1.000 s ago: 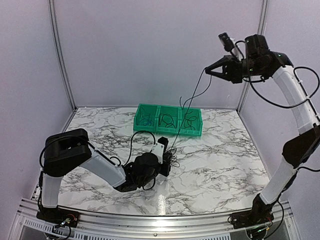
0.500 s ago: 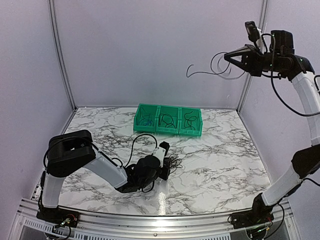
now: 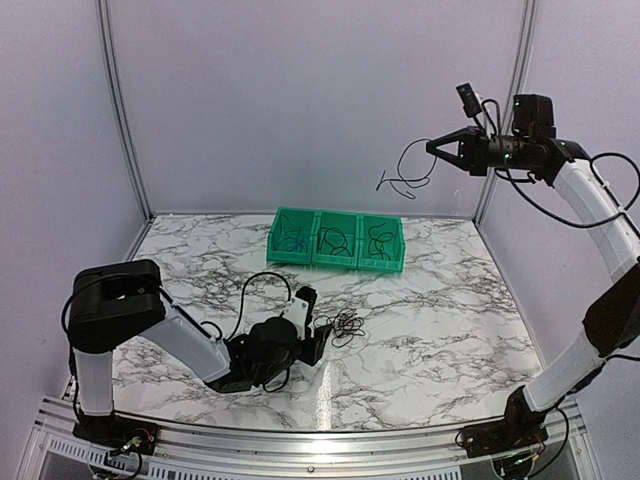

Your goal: Untangle the cables

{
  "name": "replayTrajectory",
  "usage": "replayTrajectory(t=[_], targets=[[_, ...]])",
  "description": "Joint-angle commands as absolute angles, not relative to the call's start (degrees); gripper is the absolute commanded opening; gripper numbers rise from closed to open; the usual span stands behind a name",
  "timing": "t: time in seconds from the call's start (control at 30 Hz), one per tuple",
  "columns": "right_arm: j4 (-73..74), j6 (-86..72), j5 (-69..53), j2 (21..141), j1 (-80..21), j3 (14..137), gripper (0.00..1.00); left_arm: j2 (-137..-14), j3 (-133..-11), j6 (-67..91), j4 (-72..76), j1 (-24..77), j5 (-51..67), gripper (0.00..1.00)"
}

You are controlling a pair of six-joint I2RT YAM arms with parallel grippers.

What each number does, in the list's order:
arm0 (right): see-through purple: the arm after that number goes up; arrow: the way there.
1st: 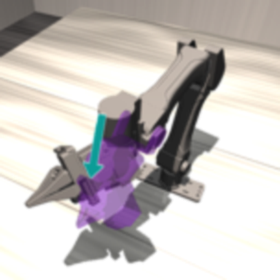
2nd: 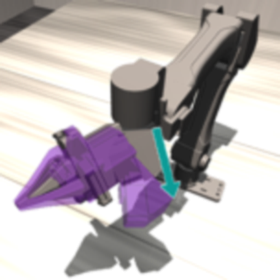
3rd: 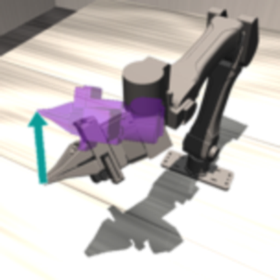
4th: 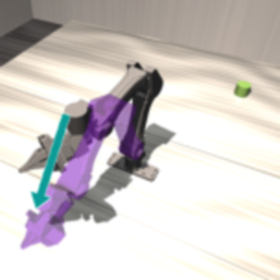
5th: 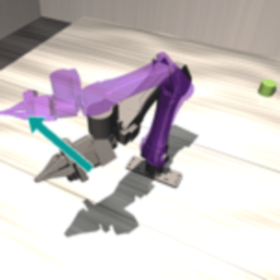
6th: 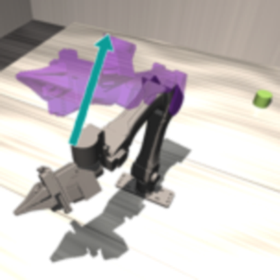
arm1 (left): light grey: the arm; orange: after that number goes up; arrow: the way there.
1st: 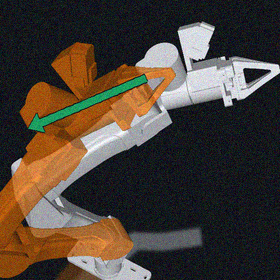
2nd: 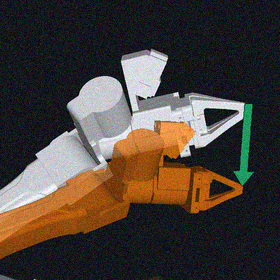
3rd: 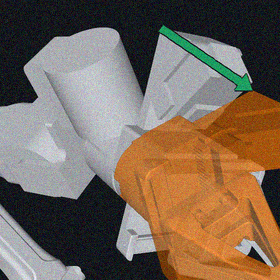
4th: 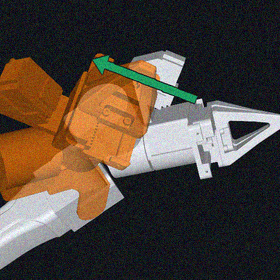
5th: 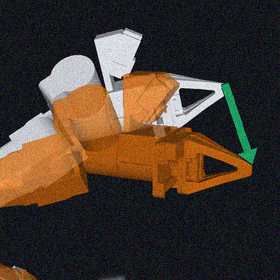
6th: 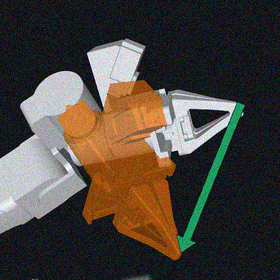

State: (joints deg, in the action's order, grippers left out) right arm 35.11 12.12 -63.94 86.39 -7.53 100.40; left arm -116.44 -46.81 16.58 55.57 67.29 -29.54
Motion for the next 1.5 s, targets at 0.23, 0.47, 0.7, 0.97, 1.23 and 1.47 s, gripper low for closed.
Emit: replayTrajectory(t=[0.23,0.47,0.7,0.97,1.23,1.47], targets=[[32.59,15.84,-47.65,94.2,-14.19,102.79,0.0,-103.92,-37.52,12.96,61.08,72.86,-40.16,0.58],[34.96,17.34,-44.95,103.0,-18.67,109.32,0.0,-98.53,-29.35,23.23,61.27,72.93,-48.47,0.99],[35.77,17.75,-43.15,111.12,-20.61,117.56,0.0,-97.82,-26.11,28.64,61.41,73.56,-55.27,0.99],[34.02,17.54,-41.99,119.06,-20.61,121.84,0.0,-98.73,-25.13,27.14,65.29,73.51,-54.52,0.99],[33.91,15.67,-43.52,127.87,-20.65,129.61,0.0,-99.77,-25.62,26.9,66.37,73.56,-55.55,0.99],[31.14,16.22,-38.88,133.78,-20.43,130.48,0.0,-98.98,-25.05,27.68,66.43,73.56,-56.83,0.99]])
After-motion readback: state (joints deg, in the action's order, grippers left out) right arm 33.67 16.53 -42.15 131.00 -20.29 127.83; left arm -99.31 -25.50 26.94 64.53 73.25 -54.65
